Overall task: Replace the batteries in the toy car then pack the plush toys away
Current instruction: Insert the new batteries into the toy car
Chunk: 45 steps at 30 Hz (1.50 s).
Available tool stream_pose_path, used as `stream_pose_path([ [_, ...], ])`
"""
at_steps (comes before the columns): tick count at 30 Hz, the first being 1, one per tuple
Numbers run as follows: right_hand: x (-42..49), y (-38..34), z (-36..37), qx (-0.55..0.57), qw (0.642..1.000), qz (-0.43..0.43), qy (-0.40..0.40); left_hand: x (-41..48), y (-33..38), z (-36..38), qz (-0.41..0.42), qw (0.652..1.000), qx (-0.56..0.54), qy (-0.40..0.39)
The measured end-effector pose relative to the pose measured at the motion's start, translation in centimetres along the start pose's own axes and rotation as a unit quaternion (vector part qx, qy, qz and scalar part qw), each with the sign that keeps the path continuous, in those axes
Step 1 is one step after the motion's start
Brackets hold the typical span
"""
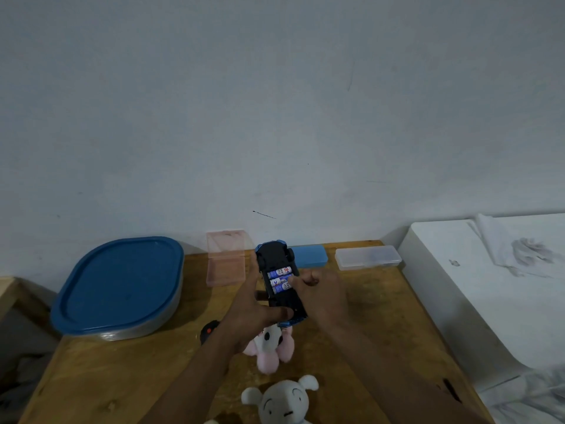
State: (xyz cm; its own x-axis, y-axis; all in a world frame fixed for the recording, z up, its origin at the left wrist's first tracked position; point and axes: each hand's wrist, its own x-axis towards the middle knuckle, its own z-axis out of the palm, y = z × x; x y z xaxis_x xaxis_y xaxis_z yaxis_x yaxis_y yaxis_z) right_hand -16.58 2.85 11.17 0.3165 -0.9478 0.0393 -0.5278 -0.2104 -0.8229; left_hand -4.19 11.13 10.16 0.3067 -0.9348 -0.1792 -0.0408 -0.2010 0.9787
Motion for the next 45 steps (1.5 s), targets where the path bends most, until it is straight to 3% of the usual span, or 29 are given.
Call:
stream_pose_path([
  [19, 0.3, -0.1, -1.4, -0.015, 0.993, 0.045, -0.111, -0.5, 0.4, -0.8, 0.014, 0.994, 0.092, -0.053],
  [38, -0.7, -0.5, -3.9, -0.015, 0.992, 0.088, -0.094, -2.0, 1.1, 0.1, -0.007, 0.993, 0.077, -0.085],
  [45, -0.7, 0.3, -3.5, 0.032, 0.987, 0.117, -0.105, -1.7, 0.8, 0.1, -0.024, 0.992, 0.054, -0.108],
])
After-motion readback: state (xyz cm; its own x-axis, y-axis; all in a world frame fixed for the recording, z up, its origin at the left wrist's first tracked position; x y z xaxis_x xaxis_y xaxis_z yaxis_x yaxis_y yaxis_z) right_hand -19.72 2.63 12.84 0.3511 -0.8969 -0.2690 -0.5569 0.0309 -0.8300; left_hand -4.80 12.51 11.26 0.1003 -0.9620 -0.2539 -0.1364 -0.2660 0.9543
